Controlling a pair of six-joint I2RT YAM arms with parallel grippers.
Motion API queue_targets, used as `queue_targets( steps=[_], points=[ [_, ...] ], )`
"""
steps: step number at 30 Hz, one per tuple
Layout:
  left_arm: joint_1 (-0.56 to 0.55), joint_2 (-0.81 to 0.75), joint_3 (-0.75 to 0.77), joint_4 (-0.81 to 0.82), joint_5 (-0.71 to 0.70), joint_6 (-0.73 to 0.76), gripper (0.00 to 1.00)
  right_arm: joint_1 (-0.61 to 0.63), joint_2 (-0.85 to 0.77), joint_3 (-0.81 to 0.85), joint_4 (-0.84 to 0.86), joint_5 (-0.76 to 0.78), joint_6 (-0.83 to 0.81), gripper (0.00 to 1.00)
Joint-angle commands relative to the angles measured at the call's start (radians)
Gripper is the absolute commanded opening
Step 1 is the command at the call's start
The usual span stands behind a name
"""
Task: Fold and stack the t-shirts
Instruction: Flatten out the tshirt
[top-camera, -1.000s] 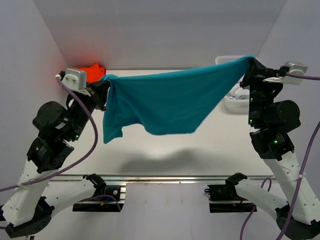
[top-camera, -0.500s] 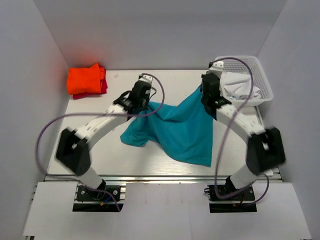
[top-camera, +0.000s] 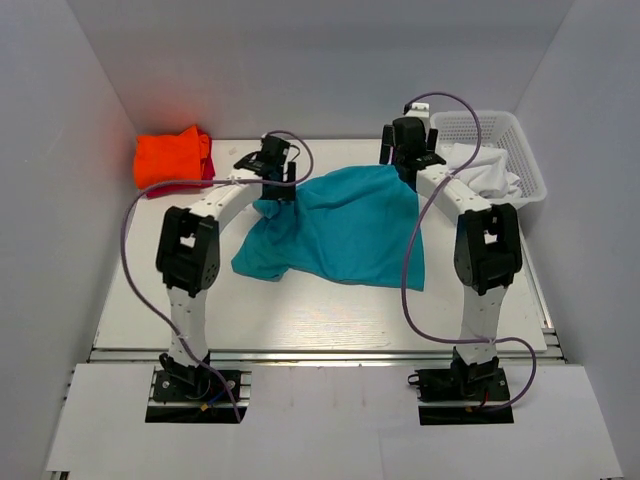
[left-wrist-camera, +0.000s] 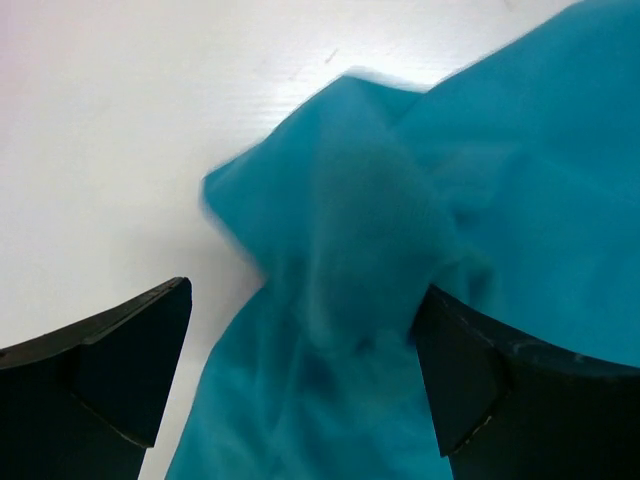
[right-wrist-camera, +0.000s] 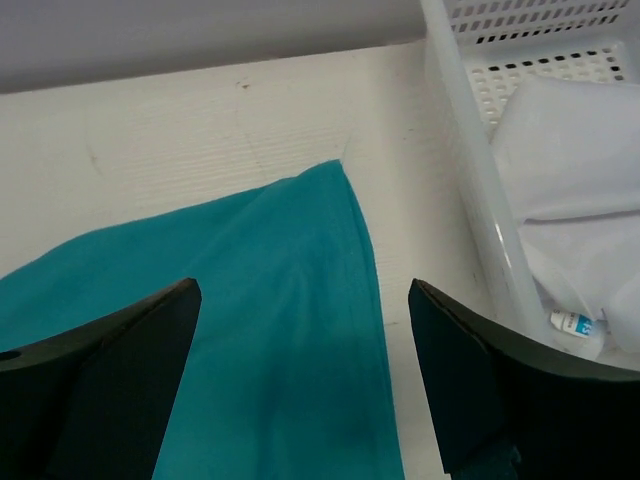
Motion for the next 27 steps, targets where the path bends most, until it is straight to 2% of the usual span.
queue_targets(
  steps=[1, 3, 4, 6, 7, 11, 16, 19, 20, 22, 23, 27],
  points=[
    [0.032, -0.229, -0.157, -0.025, -0.034, -0.079, 1.00, 0.005, -0.082, -0.030, -0.067, -0.083, 0.008, 0.90],
    [0.045, -0.310, -0.259, -0.025, -0.047, -0.155, 1.00, 0.010, -0.148, -0.085, -0.069, -0.140, 0.037, 0.90],
    [0.045, -0.399, -0.375, -0.010, -0.047, -0.183, 1.00, 0.011, -0.168, -0.129, -0.072, -0.151, 0.048, 0.90],
    [0.071, -0.491, -0.501, 0.013, -0.047, -0.232, 1.00, 0.011, -0.248, -0.207, -0.057, -0.214, 0.080, 0.90],
    [0.080, -0.536, -0.615, 0.054, -0.047, -0.232, 1.00, 0.008, -0.289, -0.259, -0.049, -0.232, 0.088, 0.90],
    [0.132, -0.700, -0.759, 0.067, -0.039, -0.284, 1.00, 0.010, -0.392, -0.389, -0.029, -0.279, 0.113, 0.90],
    [0.163, -0.743, -0.922, 0.167, 0.071, -0.294, 1.00, 0.011, -0.477, -0.538, -0.044, -0.297, 0.202, 0.90],
    [0.172, -0.711, -0.965, 0.188, 0.126, -0.294, 0.88, 0.013, -0.524, -0.602, -0.047, -0.298, 0.237, 0.90],
    [0.181, -0.696, -0.965, 0.219, 0.143, -0.294, 0.79, 0.012, -0.547, -0.631, -0.050, -0.295, 0.240, 0.90],
    [0.181, -0.684, -0.992, 0.253, 0.186, -0.294, 0.72, 0.010, -0.595, -0.672, -0.057, -0.281, 0.257, 0.90],
    [0.181, -0.670, -0.992, 0.263, 0.186, -0.294, 0.66, 0.010, -0.606, -0.710, -0.061, -0.277, 0.263, 0.90],
    [0.181, -0.630, -0.992, 0.283, 0.186, -0.283, 0.59, 0.010, -0.672, -0.783, -0.076, -0.277, 0.277, 0.90]
  ],
)
